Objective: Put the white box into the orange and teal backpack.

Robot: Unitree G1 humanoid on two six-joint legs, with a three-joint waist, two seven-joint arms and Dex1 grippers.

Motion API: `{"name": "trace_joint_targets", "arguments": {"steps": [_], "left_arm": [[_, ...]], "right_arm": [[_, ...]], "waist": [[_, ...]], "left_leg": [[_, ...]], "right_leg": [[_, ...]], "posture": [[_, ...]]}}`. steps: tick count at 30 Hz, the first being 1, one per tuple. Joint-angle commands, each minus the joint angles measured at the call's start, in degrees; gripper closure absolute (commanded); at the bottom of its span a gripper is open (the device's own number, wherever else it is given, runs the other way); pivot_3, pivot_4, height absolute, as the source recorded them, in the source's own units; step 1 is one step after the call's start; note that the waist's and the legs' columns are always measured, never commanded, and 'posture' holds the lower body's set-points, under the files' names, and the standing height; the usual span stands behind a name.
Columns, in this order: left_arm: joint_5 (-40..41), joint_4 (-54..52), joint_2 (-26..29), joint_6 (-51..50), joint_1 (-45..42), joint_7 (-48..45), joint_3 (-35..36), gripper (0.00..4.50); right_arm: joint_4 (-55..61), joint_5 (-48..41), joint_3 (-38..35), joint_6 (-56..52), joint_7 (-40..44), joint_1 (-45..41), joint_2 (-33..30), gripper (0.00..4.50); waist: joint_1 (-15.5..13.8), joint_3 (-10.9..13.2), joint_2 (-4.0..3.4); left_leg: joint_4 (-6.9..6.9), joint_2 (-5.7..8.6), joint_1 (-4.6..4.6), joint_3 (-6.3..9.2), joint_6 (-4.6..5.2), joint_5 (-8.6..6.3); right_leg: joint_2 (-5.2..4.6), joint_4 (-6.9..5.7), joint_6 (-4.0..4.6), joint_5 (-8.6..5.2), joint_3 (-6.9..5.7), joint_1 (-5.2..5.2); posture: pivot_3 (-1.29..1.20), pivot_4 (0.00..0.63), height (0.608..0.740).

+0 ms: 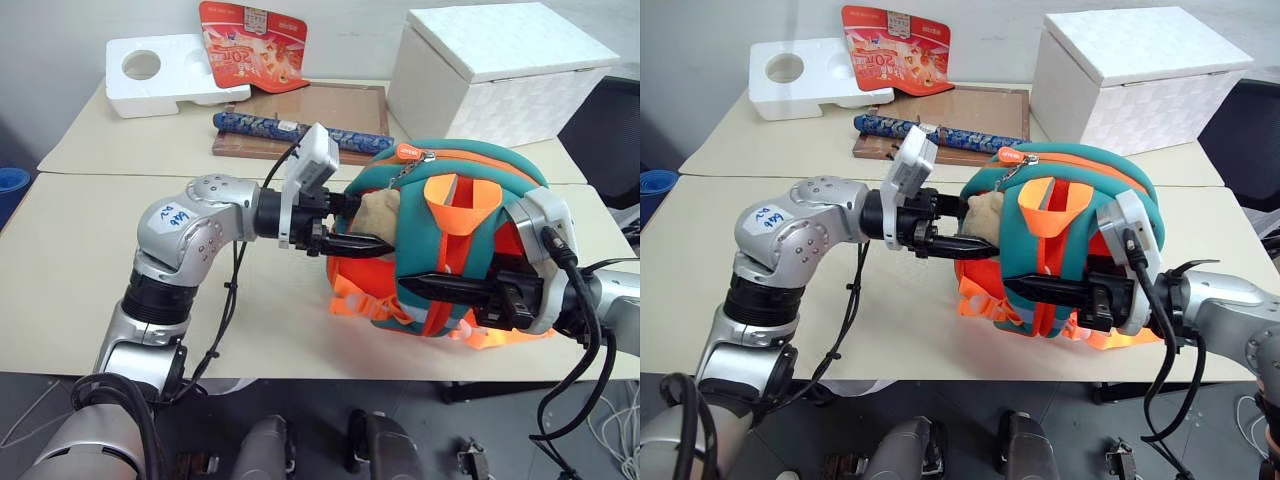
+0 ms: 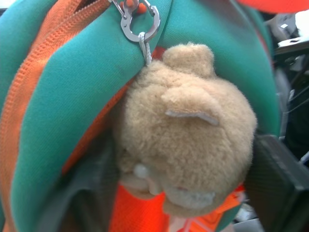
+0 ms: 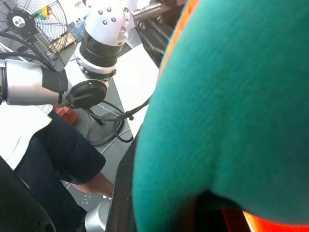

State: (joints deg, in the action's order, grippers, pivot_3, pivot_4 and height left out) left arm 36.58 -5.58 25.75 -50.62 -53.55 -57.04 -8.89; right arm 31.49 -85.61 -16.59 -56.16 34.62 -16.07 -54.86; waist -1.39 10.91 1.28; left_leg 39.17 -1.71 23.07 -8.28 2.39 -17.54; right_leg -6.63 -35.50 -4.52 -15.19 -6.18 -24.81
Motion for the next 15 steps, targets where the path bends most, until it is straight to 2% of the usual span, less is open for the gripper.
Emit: {"name": "trace_joint_targets", "arguments": {"steps": [1,4,7,11,15], "left_arm": [[2.0,-1.5,0.4,-0.3,-0.5,-0.9,2.2,2.31],[2.9,-1.0,1.2,-1.1,-1.0,-1.5,3.5,3.01],[4.6,0.9,5.1,-2.4,-3.0,-5.1,6.2,3.36],[1.9,7.4,14.3,2.0,-6.6,-14.1,7.1,3.42],[-5.6,13.3,20.8,11.0,-7.1,-21.4,2.5,3.42]], "right_arm": [[1.0,0.3,-1.3,1.2,0.0,0.6,0.1,4.50],[1.2,1.0,-1.8,1.5,0.2,1.7,0.2,4.50],[1.1,2.5,-2.2,2.4,0.3,3.2,0.4,4.50],[1.9,3.2,-3.5,3.4,0.6,6.6,0.7,4.50],[3.0,3.3,-4.0,4.4,-0.2,8.8,1.8,4.50]], "waist": [[0.0,0.0,0.00],[0.0,0.0,0.00],[0.1,0.0,0.00],[0.2,0.0,0.00],[0.2,0.0,-0.01]], "left_leg": [[0.00,0.00,0.00,0.00,0.00,0.00],[0.00,0.01,0.00,0.00,0.00,0.00],[0.00,-0.01,0.00,0.00,0.00,0.00],[0.00,-0.04,0.02,-0.05,-0.04,0.01],[-0.01,-0.01,0.01,-0.08,-0.03,0.00]], "right_leg": [[0.01,0.00,0.00,0.00,0.00,0.00],[0.01,0.00,0.00,0.00,0.00,0.00],[0.02,-0.01,0.00,0.00,0.00,-0.01],[0.11,-0.04,0.02,-0.01,-0.02,-0.10],[0.10,-0.03,0.04,-0.03,-0.09,-0.11]], "posture": [[0.00,0.150,0.740],[0.00,0.150,0.740],[0.00,0.150,0.740],[0.00,0.150,0.740],[0.00,0.150,0.740]]}}
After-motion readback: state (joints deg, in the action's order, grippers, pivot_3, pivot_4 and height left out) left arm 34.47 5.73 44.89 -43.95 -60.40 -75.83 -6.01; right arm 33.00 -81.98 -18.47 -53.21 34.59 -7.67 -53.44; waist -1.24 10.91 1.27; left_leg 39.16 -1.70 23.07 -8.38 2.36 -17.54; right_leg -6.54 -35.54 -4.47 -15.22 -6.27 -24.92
